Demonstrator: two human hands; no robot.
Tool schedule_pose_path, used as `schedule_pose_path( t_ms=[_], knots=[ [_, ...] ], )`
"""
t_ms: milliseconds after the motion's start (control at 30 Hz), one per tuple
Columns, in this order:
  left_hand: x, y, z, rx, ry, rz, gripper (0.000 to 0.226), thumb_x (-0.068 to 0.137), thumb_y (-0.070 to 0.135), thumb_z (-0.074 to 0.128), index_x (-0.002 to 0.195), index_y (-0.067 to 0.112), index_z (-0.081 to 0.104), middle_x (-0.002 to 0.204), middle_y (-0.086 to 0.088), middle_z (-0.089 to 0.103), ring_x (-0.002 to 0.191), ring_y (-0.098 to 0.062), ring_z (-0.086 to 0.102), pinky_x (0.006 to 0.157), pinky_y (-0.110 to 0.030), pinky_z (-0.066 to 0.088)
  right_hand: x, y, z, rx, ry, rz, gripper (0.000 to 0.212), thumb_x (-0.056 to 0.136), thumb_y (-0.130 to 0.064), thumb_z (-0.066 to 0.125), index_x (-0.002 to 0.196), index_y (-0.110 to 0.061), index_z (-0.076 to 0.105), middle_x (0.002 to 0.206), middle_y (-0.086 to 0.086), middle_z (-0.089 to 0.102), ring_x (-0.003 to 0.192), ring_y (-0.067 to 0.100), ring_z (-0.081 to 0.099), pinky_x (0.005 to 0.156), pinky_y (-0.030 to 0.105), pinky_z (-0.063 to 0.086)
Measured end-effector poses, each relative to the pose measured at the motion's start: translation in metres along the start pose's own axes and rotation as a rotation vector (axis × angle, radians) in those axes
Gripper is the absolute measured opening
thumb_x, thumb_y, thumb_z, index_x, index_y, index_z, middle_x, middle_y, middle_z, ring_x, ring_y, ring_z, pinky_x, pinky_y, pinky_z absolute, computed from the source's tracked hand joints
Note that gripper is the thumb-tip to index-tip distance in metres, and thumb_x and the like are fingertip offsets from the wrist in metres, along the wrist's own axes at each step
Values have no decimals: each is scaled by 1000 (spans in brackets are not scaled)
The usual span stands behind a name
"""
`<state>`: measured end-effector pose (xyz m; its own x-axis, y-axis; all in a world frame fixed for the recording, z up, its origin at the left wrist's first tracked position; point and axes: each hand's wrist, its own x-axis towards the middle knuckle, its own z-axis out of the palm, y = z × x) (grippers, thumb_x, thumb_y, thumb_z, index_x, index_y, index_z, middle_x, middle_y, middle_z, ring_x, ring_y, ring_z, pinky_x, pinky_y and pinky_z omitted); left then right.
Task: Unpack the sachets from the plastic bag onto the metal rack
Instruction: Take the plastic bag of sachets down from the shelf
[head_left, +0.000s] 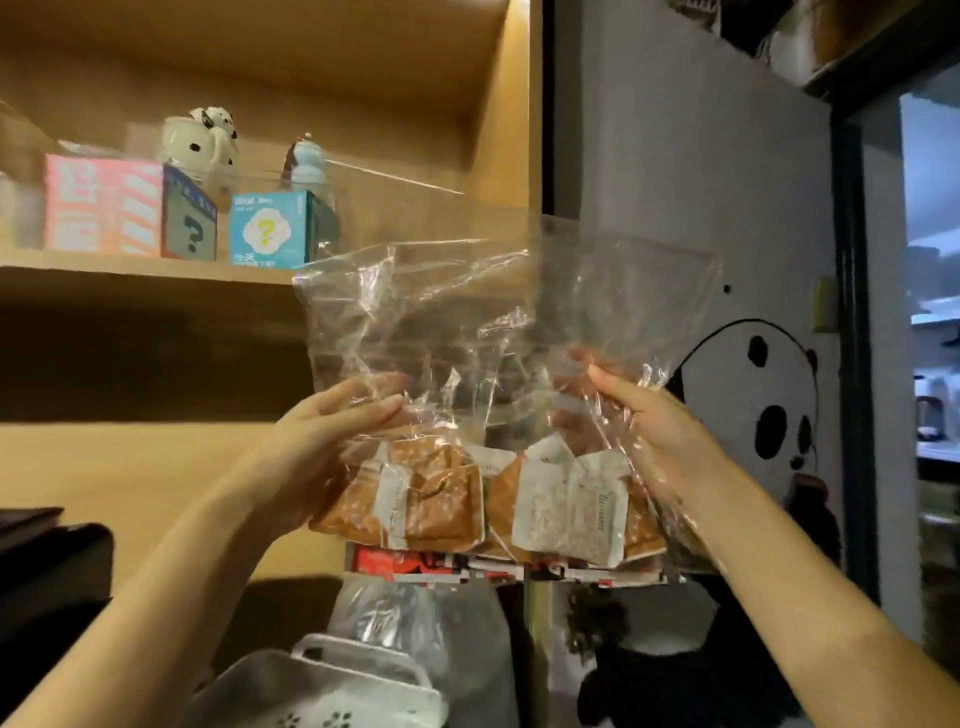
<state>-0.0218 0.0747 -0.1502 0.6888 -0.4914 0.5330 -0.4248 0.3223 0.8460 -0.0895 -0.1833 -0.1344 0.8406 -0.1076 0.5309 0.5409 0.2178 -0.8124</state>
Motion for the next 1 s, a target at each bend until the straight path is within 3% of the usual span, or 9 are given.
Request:
schedule_pose_path(
  t_ms=[67,133,333,500,600,767,867,933,1000],
  knots=[
    [-28,-15,1,-10,-9,-39,74,33,40,90,102,25,68,96,-7,74,85,-23,71,61,-30,57,-20,22,-3,-41,6,50,29,83,-19,55,109,-20,68,109,5,71,96,19,68,77,35,55],
    [-55,-31,1,-36,-8,-85,79,32,38,91,106,27,67,102,-9,72,90,-27,69,66,-34,59,-43,43,-5,2,-3,106,28,88,-15,51,110,-17,68,105,6,72,91,18,70,71,33,58],
    [-140,-78,10,-113,93,-241,57,57,22,80,112,27,64,100,-10,73,79,-24,71,61,-32,58,-117,108,-7,120,-66,271,25,77,-15,53,96,-20,69,81,3,74,67,17,71,51,25,56],
    [-219,-132,22,-115,157,-421,82,33,39,90,110,30,65,103,-10,72,83,-29,71,60,-33,58,-183,173,-18,6,37,504,45,66,-30,70,110,-21,66,110,3,70,98,16,67,79,30,57],
    [-260,-165,27,-161,233,-557,84,26,38,92,105,28,67,100,-12,72,80,-29,71,59,-36,58,-220,203,-22,93,10,639,25,85,-15,54,106,-19,67,94,3,74,78,17,71,59,29,58],
    [-323,-204,31,-194,315,-694,81,34,35,92,109,20,65,100,-14,72,84,-28,70,68,-36,58,-274,252,-28,92,75,827,22,88,-8,52,97,-20,69,90,-4,75,80,7,71,61,19,55],
    [-353,-225,25,-207,327,-808,65,51,27,84,112,19,63,102,-16,70,87,-32,68,69,-38,57,-304,285,-30,149,112,974,31,77,-13,63,107,-10,67,104,9,71,96,21,68,82,35,56],
    [-370,-237,20,-227,337,-900,62,56,23,81,115,18,61,108,-23,67,94,-40,64,77,-45,56,-321,304,-31,143,145,1081,42,71,-17,68,113,-8,65,116,15,66,110,30,61,100,46,45],
    [-383,-249,17,-234,377,-967,65,53,19,83,115,16,60,108,-27,65,90,-41,64,77,-45,55,-336,320,-32,145,164,1158,34,76,-15,66,109,-9,67,116,16,65,111,32,60,102,49,42]
  ],
)
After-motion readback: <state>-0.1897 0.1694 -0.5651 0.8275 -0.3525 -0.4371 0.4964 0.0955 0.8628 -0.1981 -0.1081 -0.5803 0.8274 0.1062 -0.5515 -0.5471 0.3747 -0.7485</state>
